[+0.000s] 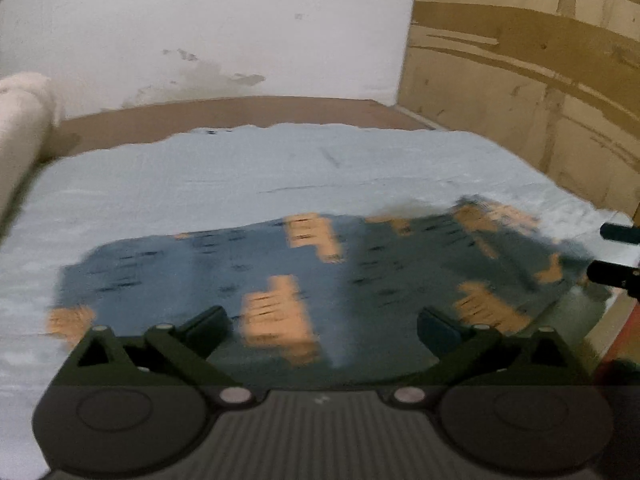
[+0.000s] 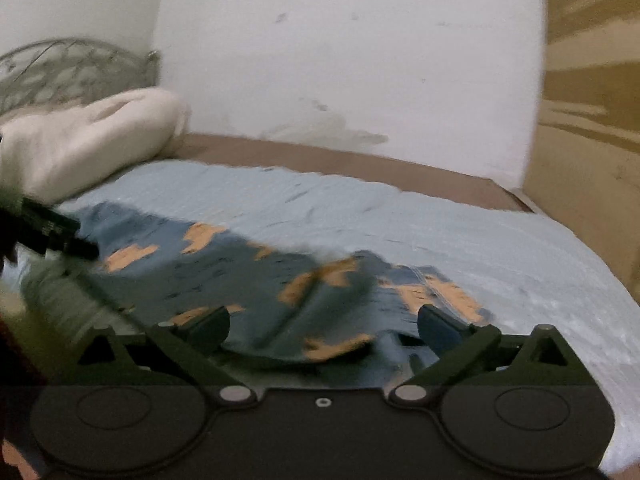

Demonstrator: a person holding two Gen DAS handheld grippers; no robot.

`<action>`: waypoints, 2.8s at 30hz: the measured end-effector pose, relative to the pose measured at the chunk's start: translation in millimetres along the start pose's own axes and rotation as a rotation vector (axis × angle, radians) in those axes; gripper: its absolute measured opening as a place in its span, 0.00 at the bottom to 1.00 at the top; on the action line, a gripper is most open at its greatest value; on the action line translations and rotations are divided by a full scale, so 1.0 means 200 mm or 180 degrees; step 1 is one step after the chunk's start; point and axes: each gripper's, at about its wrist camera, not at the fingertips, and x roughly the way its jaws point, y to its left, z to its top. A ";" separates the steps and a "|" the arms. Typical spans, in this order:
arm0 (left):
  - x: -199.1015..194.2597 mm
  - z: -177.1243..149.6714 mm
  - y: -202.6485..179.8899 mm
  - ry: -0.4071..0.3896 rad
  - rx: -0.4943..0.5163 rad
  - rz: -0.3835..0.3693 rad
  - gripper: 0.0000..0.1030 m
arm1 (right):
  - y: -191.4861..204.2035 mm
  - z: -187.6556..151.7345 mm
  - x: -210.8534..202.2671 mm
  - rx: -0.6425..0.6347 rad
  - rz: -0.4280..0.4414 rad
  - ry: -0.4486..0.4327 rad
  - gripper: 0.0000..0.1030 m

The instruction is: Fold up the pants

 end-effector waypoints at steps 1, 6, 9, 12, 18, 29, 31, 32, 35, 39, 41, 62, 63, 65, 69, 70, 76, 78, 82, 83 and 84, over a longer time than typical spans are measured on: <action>0.04 0.02 -0.05 0.0016 -0.0023 -0.0034 1.00 | -0.05 0.00 0.00 0.0070 -0.0082 0.0013 0.99; 0.17 0.09 -0.34 -0.0021 0.0081 -0.0368 1.00 | -0.34 -0.02 0.03 0.0507 -0.0487 0.0328 0.99; 0.22 0.12 -0.53 -0.0095 0.0312 -0.0552 1.00 | -0.51 -0.06 0.08 0.0678 -0.0543 0.0559 0.98; 0.27 0.13 -0.69 -0.0120 0.0559 -0.0750 1.00 | -0.68 -0.10 0.13 0.0953 -0.0453 0.0782 0.83; 0.30 0.07 -0.92 -0.0181 0.1023 -0.0846 1.00 | -0.82 -0.14 0.24 0.1095 -0.0196 0.0994 0.39; 0.30 0.04 -1.00 -0.0095 0.1188 -0.0861 0.83 | -0.86 0.08 0.33 0.0023 -0.0357 0.1045 0.10; 0.30 0.04 -1.00 -0.0091 0.1174 -0.0873 0.83 | -0.90 0.13 0.36 -0.0134 -0.0438 0.1031 0.10; 0.31 0.04 -0.99 -0.0089 0.1171 -0.0871 0.83 | -0.92 0.15 0.39 -0.0194 -0.0466 0.1049 0.07; 0.31 0.04 -0.99 -0.0063 0.1170 -0.0863 0.83 | -1.00 0.15 0.51 -0.0262 -0.0397 0.1251 0.09; 0.33 0.03 -0.98 -0.0022 0.1168 -0.0878 0.82 | -1.02 0.05 0.61 -0.0349 -0.0428 0.1442 0.14; 0.34 0.04 -0.98 0.0002 0.1168 -0.0875 0.81 | -1.03 0.02 0.60 -0.0295 -0.0501 0.1370 0.25; 0.40 0.10 -1.01 0.0229 0.1120 -0.0930 0.01 | -1.00 0.19 0.85 0.1209 0.0456 0.1337 0.14; 0.39 0.10 -1.01 0.0203 0.1109 -0.0928 0.00 | -1.00 0.21 0.83 0.1181 0.0441 0.1271 0.13; 0.38 0.12 -1.00 0.0155 0.1083 -0.0907 0.00 | -1.01 0.27 0.76 0.1150 0.0491 0.1082 0.12; 0.33 0.15 -1.01 0.0020 0.1080 -0.0942 0.00 | -1.03 0.37 0.54 0.1029 0.0385 0.0709 0.12; 0.32 0.15 -1.02 0.0007 0.1099 -0.0964 0.00 | -1.04 0.38 0.48 0.0998 0.0333 0.0617 0.12; 0.38 0.07 -1.10 0.0160 0.1307 -0.1036 0.00 | -1.07 0.16 0.17 0.1059 -0.0073 0.0485 0.12; 0.41 0.03 -1.10 0.0247 0.1328 -0.1034 0.00 | -1.08 0.03 0.15 0.1176 -0.0158 0.0618 0.11; 0.40 0.00 -1.09 0.0271 0.1320 -0.1031 0.00 | -1.08 -0.15 0.17 0.1360 -0.0226 0.0791 0.10; 0.40 0.01 -1.09 0.0260 0.1318 -0.1032 0.00 | -1.08 -0.17 0.17 0.1393 -0.0235 0.0761 0.10; 0.40 0.01 -1.09 0.0255 0.1317 -0.1033 0.00 | -1.08 -0.17 0.15 0.1410 -0.0245 0.0711 0.10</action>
